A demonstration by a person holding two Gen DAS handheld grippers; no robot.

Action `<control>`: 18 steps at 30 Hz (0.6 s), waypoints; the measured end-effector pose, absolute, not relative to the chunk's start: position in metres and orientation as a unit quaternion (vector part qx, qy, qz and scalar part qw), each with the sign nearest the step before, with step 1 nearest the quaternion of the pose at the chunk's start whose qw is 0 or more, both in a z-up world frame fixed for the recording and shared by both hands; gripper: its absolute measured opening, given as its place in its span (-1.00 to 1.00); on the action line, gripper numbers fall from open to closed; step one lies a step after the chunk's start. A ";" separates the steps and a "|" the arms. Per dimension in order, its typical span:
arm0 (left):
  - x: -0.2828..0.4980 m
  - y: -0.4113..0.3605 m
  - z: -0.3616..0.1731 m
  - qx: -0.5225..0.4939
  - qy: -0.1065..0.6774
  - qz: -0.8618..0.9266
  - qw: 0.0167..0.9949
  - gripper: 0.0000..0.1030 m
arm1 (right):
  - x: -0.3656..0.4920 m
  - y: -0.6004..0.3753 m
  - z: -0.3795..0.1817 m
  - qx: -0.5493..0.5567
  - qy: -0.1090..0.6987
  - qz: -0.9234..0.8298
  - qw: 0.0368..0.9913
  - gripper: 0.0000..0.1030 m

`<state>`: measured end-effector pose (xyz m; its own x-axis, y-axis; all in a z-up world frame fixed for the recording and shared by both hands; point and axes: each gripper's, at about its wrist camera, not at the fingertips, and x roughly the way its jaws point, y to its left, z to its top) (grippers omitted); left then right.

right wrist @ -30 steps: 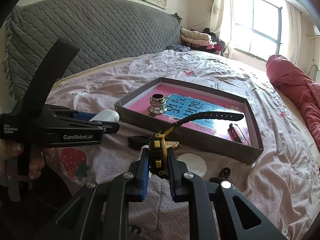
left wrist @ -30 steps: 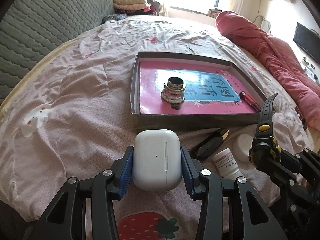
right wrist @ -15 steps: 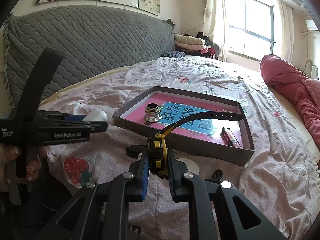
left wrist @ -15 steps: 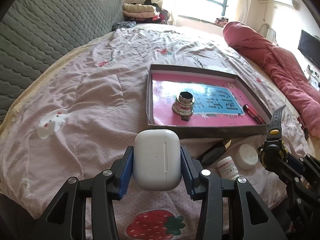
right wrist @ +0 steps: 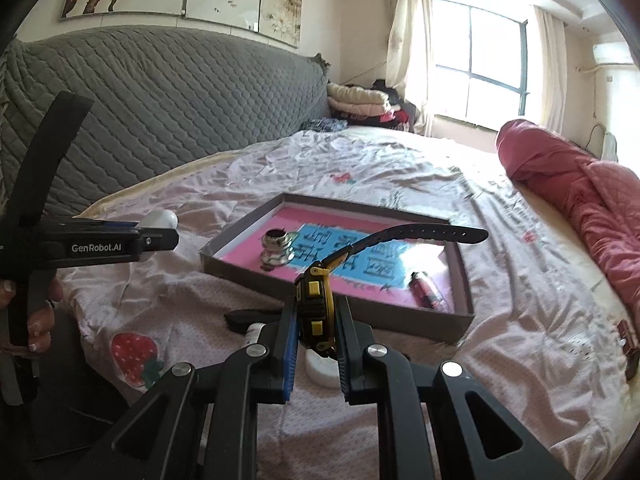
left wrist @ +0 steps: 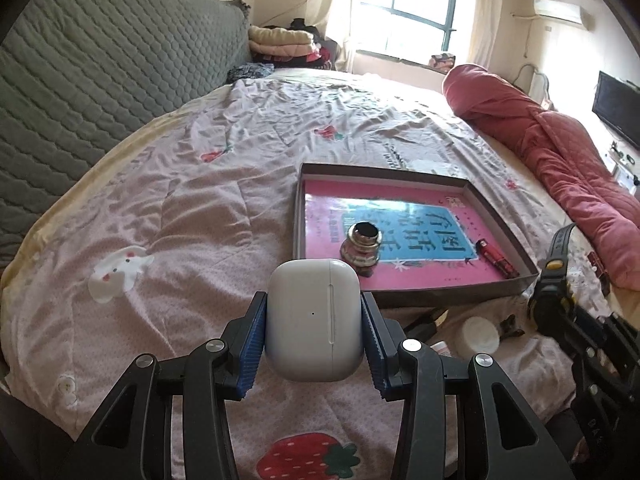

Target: Organize rigid objects

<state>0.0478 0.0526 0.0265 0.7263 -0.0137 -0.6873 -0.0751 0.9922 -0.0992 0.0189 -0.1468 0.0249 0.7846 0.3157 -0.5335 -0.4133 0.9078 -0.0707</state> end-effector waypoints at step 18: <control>0.089 0.035 0.030 -0.069 0.367 0.006 0.927 -0.11 | 0.064 -0.148 0.048 -0.075 0.208 0.144 0.965 -0.67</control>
<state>0.0886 0.0349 0.0300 0.7300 -0.0391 -0.6823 -0.0624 0.9904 -0.1236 0.0636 -0.1477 0.0478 0.8723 0.2456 -0.4227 -0.3082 0.9475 -0.0856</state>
